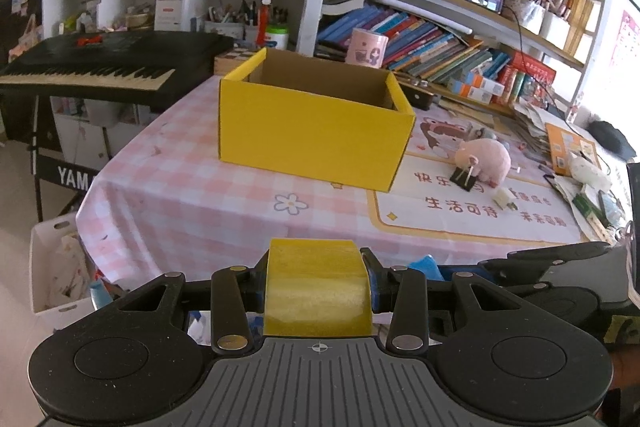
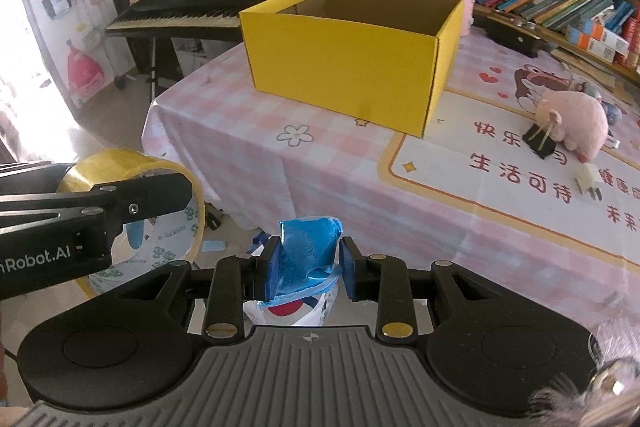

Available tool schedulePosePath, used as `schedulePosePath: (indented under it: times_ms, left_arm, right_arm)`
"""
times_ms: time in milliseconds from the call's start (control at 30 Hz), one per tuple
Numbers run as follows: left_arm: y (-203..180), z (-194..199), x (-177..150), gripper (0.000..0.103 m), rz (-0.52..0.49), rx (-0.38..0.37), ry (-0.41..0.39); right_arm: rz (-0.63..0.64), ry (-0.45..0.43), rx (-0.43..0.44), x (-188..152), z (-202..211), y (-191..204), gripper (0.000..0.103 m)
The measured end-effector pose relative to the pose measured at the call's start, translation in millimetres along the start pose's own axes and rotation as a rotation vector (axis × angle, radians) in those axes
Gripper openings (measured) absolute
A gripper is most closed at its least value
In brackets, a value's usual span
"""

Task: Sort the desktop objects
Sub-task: 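Lift both held objects and carry them over the yellow box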

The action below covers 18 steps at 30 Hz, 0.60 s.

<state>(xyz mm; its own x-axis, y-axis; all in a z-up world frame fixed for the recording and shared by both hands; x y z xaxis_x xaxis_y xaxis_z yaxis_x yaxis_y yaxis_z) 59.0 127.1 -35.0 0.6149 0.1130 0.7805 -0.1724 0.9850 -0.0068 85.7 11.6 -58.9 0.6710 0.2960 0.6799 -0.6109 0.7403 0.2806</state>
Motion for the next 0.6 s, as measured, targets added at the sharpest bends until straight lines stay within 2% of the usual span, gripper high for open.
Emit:
schedulePosePath:
  times_ms: [300, 600]
  left_arm:
    - [5.9, -19.1, 24.2, 0.040, 0.036, 0.051, -0.032]
    - [-8.1, -41.2, 79.6, 0.040, 0.022, 0.061, -0.123]
  right_arm:
    - [0.066, 0.003, 0.051, 30.4, -20.9, -7.3, 0.028]
    - [0.145, -0.105, 0.057, 92.7, -21.8, -31.3, 0.028]
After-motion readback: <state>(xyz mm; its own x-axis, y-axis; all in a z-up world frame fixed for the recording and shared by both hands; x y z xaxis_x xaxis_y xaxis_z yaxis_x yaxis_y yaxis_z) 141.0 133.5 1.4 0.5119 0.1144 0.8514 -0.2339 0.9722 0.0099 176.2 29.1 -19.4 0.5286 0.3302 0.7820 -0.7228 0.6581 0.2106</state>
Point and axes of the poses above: each gripper's, at about its wrist camera, not at the fingertips, and z roughly against the way its jaws point, y to its left, x to its top, the point moved 7 cm from there along -z, roughly the way its jaws point, and after that the axes turned 15 degrees about x, right-handed, at the moved point
